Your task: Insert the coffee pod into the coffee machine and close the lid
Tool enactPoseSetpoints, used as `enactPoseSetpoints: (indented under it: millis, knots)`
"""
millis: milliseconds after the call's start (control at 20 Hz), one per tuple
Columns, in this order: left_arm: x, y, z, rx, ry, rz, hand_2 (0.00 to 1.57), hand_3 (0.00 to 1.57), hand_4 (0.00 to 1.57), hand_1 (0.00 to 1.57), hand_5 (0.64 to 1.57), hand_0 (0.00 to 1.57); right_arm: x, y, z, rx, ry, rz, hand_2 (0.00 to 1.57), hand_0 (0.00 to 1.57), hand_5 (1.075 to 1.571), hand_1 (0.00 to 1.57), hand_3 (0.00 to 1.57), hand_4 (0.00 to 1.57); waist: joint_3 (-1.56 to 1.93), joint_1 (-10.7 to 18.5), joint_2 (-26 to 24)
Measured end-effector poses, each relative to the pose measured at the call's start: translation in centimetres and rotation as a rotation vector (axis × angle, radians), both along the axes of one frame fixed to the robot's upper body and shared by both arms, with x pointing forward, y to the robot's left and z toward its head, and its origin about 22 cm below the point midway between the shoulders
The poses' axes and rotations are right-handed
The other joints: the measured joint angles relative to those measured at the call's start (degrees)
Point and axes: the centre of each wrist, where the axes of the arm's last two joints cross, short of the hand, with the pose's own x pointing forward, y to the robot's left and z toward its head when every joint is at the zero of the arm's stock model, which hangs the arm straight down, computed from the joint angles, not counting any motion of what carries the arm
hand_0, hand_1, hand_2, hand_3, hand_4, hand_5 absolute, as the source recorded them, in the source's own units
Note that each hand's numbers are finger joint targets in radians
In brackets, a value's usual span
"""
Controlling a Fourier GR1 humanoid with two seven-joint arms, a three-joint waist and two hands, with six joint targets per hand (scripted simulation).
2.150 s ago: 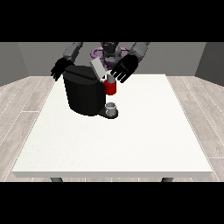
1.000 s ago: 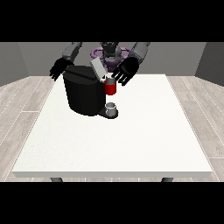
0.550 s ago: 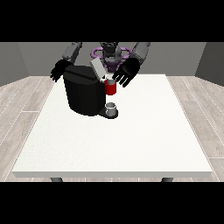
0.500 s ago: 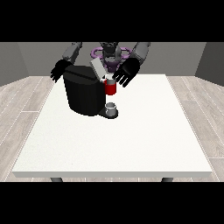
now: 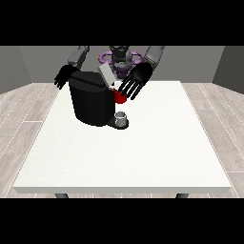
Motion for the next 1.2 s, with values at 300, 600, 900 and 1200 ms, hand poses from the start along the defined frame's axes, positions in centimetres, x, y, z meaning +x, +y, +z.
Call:
enactPoseSetpoints:
  millis: [300, 600, 900, 1200]
  knots:
    - [0.0, 0.1, -0.1, 0.018, 0.023, -0.001, 0.0, 0.0, 0.0, 0.0, 1.571, 0.0, -0.5, 0.3, -0.9, 0.003, 0.002, 0.002, 0.0, 0.0, 1.571, 0.0, 0.0, 0.41, -0.02, 0.35, -1.3]
    - [-0.2, -0.4, -1.6, 0.033, 0.055, -0.021, 0.0, 0.0, 0.0, 0.0, 1.571, 0.0, -1.2, -0.6, -2.6, 0.019, 0.042, -0.029, 0.0, 0.0, 1.571, 0.0, 0.0, 0.41, -0.05, 2.19, -4.31]
    - [-0.5, -0.6, -4.3, -0.027, 0.117, -0.02, 0.0, 0.0, 0.0, 0.0, 1.571, 0.0, -2.3, -1.9, -3.6, 0.029, 0.085, -0.039, 0.0, 0.0, 1.571, 0.0, 0.0, 0.4, -0.06, 3.48, -8.87]
    - [-1.2, -0.1, -8.8, -0.329, 0.181, -0.008, 0.0, 0.0, 0.26, 0.0, 1.571, 0.0, -4.0, -2.7, -5.0, 0.042, 0.121, -0.048, 0.0, 0.0, 1.571, 0.0, 0.0, 0.43, -0.12, 6.08, -14.68]
